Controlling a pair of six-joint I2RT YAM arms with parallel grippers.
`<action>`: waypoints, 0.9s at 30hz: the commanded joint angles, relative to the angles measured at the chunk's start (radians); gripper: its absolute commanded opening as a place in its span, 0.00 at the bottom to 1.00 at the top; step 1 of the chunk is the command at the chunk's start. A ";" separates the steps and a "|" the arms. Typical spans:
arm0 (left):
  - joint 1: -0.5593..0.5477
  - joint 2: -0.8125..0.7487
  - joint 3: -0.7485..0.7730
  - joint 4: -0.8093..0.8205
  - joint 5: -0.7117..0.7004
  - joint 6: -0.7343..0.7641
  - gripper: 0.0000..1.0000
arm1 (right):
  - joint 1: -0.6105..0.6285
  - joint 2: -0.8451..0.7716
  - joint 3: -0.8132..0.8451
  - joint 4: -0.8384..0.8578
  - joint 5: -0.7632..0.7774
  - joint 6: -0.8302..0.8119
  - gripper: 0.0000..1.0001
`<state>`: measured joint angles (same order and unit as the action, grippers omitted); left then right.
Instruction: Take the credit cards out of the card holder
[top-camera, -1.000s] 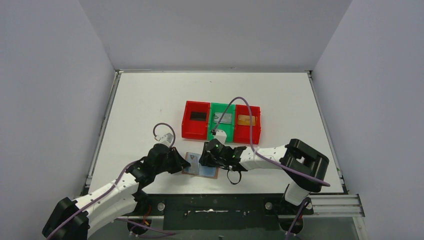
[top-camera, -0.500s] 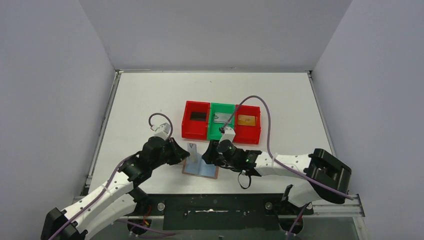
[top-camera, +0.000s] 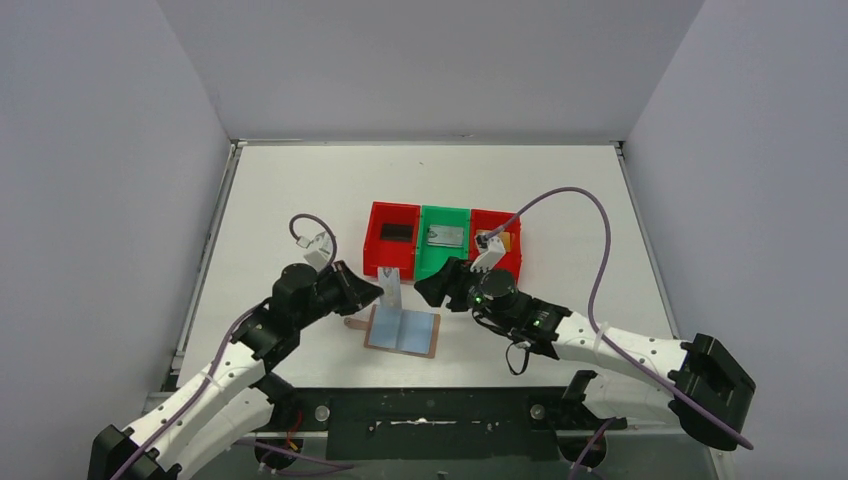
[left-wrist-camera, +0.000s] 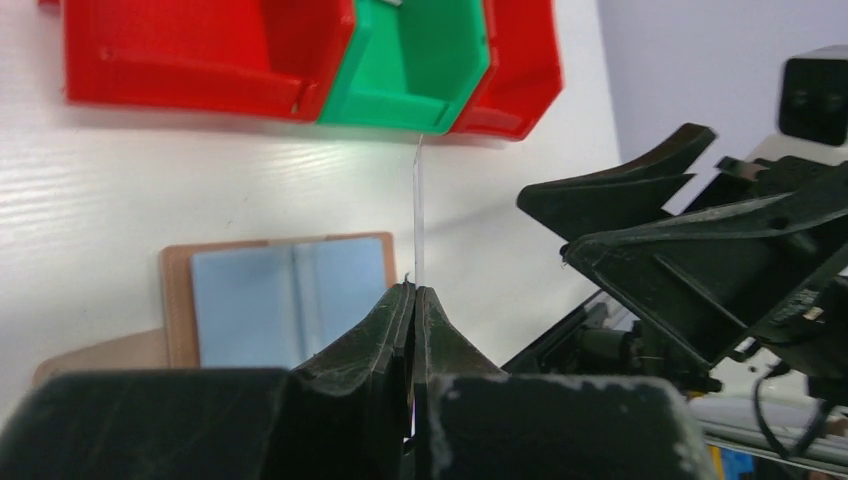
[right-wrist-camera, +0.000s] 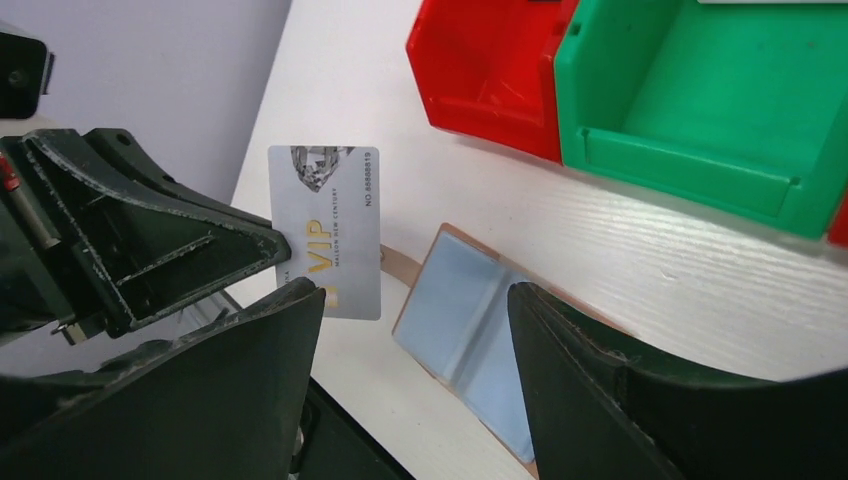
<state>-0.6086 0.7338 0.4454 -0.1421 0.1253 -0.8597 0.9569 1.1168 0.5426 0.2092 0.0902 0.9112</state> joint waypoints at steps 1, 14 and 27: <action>0.112 0.013 -0.016 0.282 0.236 -0.052 0.00 | -0.053 -0.016 0.001 0.144 -0.143 -0.018 0.70; 0.240 0.031 -0.178 0.665 0.584 -0.252 0.00 | -0.098 0.109 0.046 0.341 -0.368 0.000 0.61; 0.242 0.000 -0.215 0.718 0.579 -0.289 0.00 | -0.118 0.134 0.037 0.482 -0.542 0.050 0.30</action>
<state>-0.3710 0.7464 0.2386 0.4683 0.6827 -1.1240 0.8375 1.2491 0.5453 0.5571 -0.3813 0.9379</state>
